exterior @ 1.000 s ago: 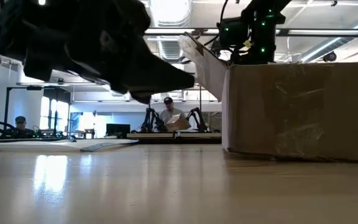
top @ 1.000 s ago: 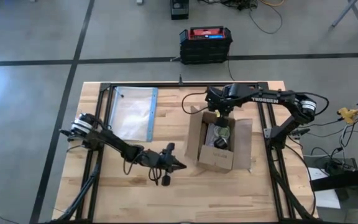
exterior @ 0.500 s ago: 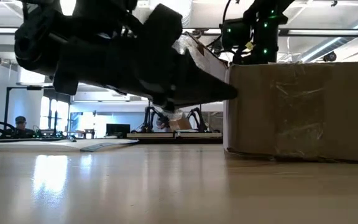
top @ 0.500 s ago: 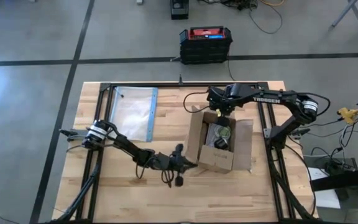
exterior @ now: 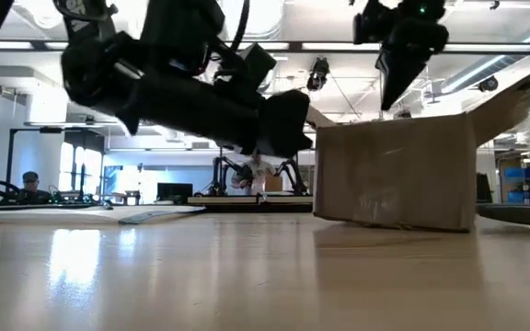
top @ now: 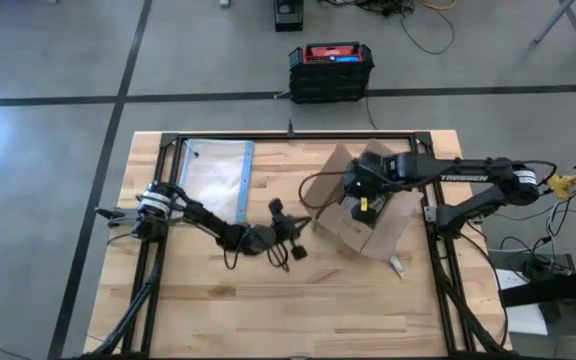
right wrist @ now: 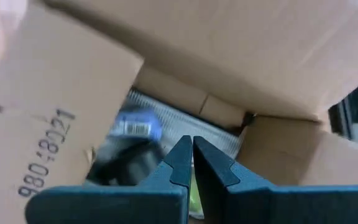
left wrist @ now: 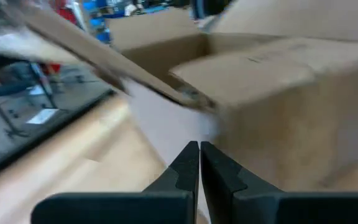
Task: Pack items into zip bag
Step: Open the brown box using the silver cutter blade
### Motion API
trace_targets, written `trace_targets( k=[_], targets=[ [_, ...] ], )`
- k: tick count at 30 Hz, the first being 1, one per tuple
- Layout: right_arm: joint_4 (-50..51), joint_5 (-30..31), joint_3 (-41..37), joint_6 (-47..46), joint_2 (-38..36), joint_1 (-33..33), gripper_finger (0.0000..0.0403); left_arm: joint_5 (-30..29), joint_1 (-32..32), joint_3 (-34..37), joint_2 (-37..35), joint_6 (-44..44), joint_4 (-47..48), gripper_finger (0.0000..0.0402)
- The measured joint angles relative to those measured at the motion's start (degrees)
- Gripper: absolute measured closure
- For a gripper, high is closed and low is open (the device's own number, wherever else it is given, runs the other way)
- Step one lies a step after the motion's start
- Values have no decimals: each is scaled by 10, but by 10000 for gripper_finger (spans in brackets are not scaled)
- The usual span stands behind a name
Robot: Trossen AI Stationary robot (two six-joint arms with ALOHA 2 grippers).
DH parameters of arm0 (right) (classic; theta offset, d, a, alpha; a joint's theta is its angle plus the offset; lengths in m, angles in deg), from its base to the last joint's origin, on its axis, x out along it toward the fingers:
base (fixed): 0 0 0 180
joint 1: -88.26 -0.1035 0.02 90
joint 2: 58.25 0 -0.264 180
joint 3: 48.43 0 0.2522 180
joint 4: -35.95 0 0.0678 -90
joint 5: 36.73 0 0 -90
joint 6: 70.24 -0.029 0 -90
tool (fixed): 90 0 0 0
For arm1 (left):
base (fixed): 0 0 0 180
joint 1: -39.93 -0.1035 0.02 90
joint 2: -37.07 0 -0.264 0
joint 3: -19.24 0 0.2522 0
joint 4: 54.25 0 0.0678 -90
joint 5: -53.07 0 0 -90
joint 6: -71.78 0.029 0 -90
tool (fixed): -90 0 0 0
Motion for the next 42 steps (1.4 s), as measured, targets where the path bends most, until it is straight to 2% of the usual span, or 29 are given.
trace_targets(
  k=[3,8,11,15,20,26,29,33,35,39,42],
  targets=[
    [2,-28,-30,-19,5,1,403,30,-1,16,-62,-11,60,401],
    [-31,-99,-86,-24,19,-5,403,47,42,52,-140,-52,150,401],
    [-80,-155,-102,-34,22,-13,403,74,74,65,-145,-69,145,401],
    [-133,-209,-89,-54,21,-40,403,74,89,68,-100,-97,107,401],
    [-152,-210,-52,-61,20,-82,403,73,81,29,-14,-104,24,401],
    [-169,-209,-36,-66,21,-127,403,72,45,-26,46,-77,50,401],
    [-130,-173,-27,-69,20,-132,403,70,24,-26,36,-67,86,401],
    [-25,-61,-24,-49,7,-125,403,69,-2,-6,-9,-48,130,401],
    [9,-31,-38,-26,6,-113,403,66,-9,4,-38,-50,143,401],
    [5,-31,-81,33,6,-93,403,94,-2,22,-71,-95,149,401],
    [-26,-71,-108,58,14,-80,403,119,22,23,-71,-108,149,401]
  ],
)
